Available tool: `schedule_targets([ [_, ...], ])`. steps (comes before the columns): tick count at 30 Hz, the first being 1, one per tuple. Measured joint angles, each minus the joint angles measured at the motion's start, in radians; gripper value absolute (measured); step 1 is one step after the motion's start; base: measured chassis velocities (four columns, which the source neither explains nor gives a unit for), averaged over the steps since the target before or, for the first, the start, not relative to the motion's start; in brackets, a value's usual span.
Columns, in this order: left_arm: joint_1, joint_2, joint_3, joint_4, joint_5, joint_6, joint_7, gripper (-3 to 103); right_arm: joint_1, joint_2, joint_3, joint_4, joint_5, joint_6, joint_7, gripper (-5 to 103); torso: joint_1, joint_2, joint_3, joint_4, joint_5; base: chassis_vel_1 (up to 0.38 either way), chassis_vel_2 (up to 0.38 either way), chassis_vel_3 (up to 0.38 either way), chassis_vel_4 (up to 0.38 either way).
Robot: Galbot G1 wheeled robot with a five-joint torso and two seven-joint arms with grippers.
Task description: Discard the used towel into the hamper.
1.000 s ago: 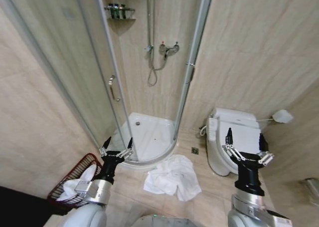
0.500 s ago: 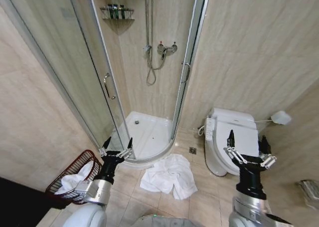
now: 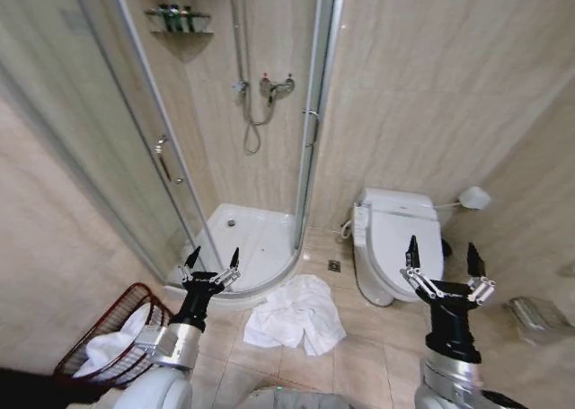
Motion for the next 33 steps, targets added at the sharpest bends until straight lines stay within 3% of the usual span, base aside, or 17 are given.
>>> schedule_targets([
  [12, 0.0, 0.0, 0.0, 0.0, 0.0, 0.0, 0.0, 100, 0.002, -0.018, -0.011, -0.024, 0.022, -0.005, -0.009, 100, -0.003, -0.006, -0.004, 0.0001, 0.0001, -0.059, -0.067, -0.068, -0.058],
  [18, 0.0, 0.0, 0.0, 0.0, 0.0, 0.0, 0.0, 100, 0.05, -0.019, -0.013, -0.033, 0.022, 0.027, 0.045, 100, -0.007, -0.016, -0.009, 0.0002, 0.0002, 0.0, 0.0, 0.0, 0.0],
  [28, 0.0, 0.0, 0.0, 0.0, 0.0, 0.0, 0.0, 100, 0.059, -0.034, 0.003, -0.005, 0.001, -0.05, 0.101, 100, -0.034, -0.074, -0.04, 0.0002, 0.0001, 0.0, 0.0, 0.0, 0.0],
  [33, 0.0, 0.0, 0.0, 0.0, 0.0, 0.0, 0.0, 100, 0.042, -0.041, -0.012, 0.023, -0.01, -0.115, 0.072, 100, -0.046, -0.102, -0.055, 0.0001, 0.0, 0.0, 0.0, 0.0, 0.0],
])
